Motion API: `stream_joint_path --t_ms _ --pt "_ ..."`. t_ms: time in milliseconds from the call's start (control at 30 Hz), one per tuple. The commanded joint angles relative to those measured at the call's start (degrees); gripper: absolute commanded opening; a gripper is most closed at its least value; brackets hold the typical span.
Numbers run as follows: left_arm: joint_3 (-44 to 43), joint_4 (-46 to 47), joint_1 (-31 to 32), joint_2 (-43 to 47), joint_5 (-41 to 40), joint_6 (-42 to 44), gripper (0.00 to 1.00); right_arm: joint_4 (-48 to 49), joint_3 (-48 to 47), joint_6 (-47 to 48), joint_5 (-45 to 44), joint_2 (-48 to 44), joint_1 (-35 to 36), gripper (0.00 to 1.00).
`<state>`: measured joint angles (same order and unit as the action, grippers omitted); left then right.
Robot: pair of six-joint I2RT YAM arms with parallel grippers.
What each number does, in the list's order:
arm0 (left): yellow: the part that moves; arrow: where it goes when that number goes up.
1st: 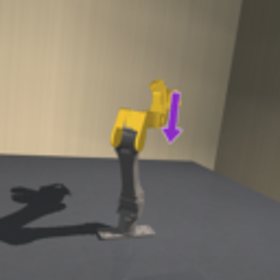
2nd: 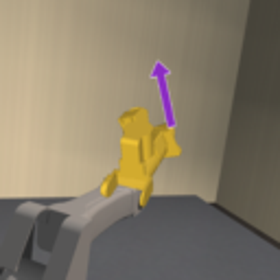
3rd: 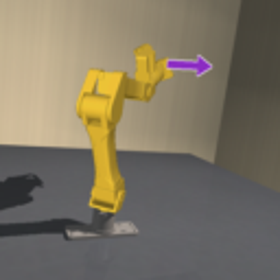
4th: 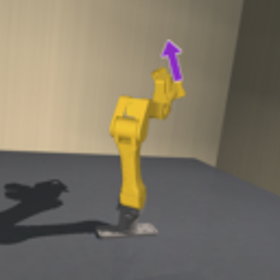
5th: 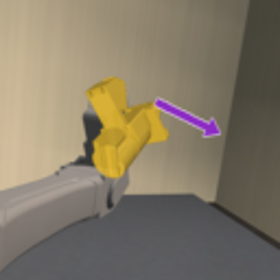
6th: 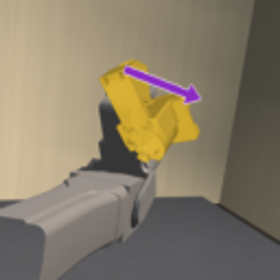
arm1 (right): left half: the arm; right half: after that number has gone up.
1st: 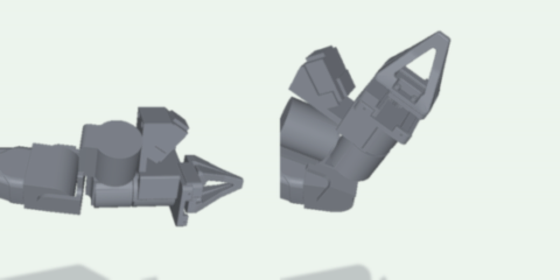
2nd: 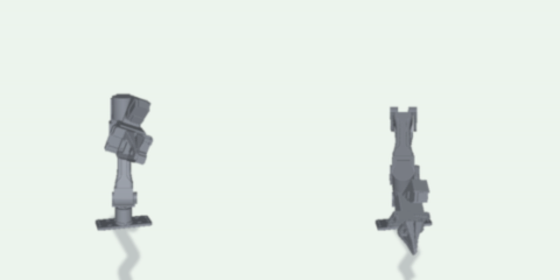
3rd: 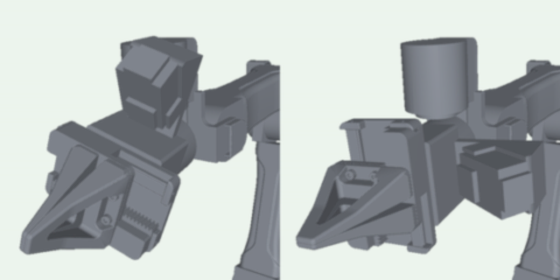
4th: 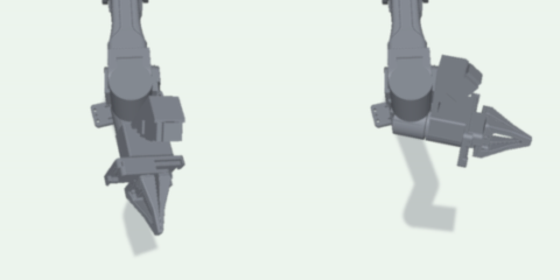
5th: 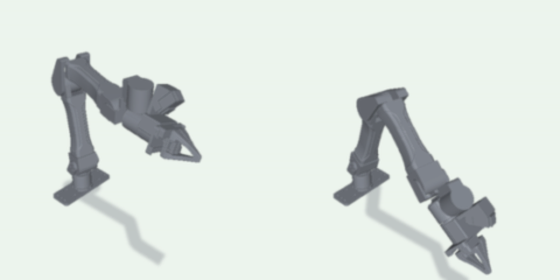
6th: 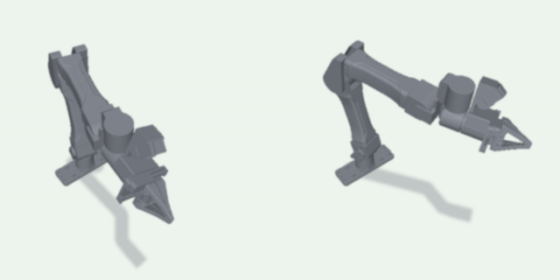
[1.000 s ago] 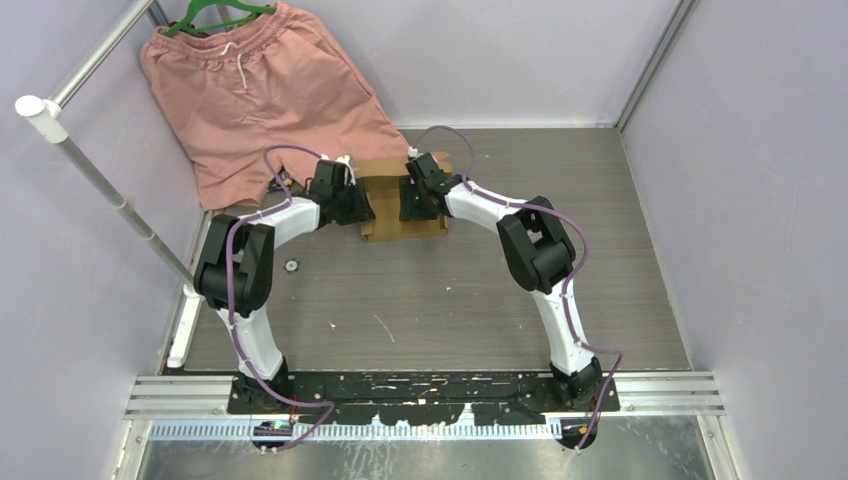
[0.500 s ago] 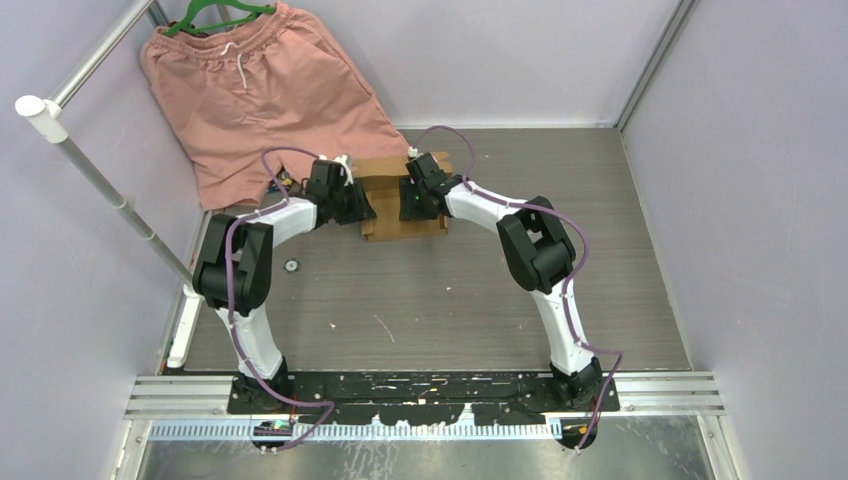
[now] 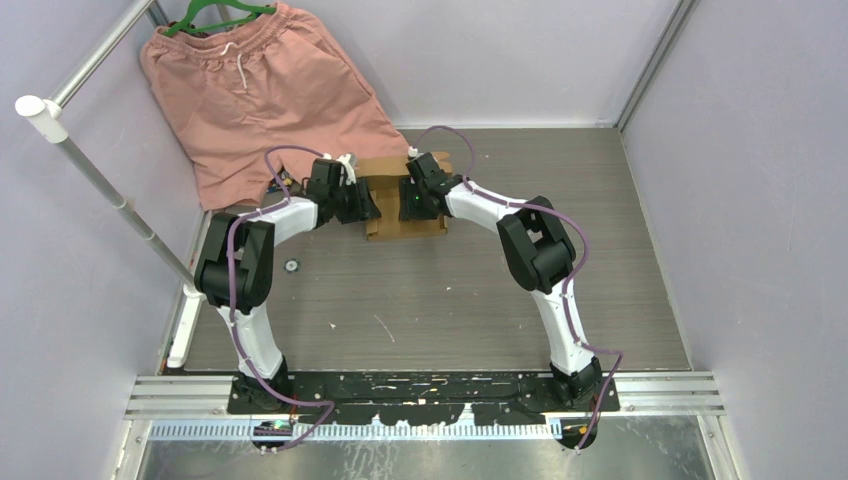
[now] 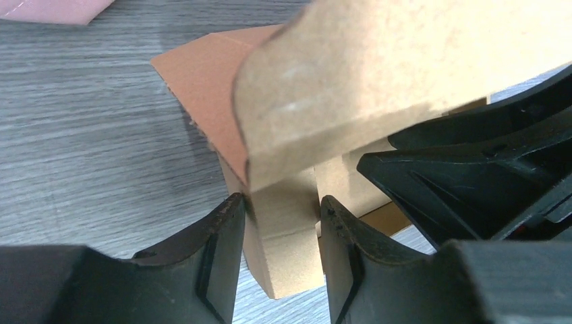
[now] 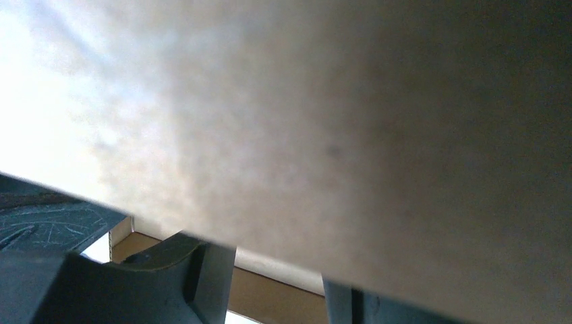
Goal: Fold the paper box
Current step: Fold the paper box at the center of the board.
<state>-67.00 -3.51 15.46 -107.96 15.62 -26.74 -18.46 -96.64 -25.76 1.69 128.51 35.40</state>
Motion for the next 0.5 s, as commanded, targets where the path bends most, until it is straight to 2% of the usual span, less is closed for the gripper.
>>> stream_joint_path --t_ms 0,467 --pt "-0.4 5.9 0.6 -0.8 7.5 -0.1 0.45 -8.7 2.7 0.5 2.9 5.9 0.7 0.52" --pt "1.7 10.7 -0.2 -0.3 13.3 -2.2 0.51 -9.2 1.9 0.9 3.2 6.7 0.7 0.53"
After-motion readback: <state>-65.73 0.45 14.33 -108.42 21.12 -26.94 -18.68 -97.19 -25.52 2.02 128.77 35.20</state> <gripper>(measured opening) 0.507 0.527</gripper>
